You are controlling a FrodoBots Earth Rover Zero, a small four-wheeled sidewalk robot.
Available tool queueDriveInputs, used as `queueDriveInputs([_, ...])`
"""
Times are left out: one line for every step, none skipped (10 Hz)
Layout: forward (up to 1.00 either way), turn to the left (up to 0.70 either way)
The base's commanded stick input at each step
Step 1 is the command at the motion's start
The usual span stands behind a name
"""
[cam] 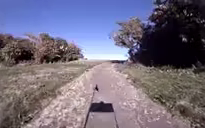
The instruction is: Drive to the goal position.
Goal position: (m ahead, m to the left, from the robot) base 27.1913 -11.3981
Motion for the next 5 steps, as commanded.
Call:
queueDriveInputs([1.0,0.01])
queueDriveInputs([1.0,0.01])
queueDriveInputs([1.0,0.01])
queueDriveInputs([1.0,0.01])
queueDriveInputs([1.0,0.01])
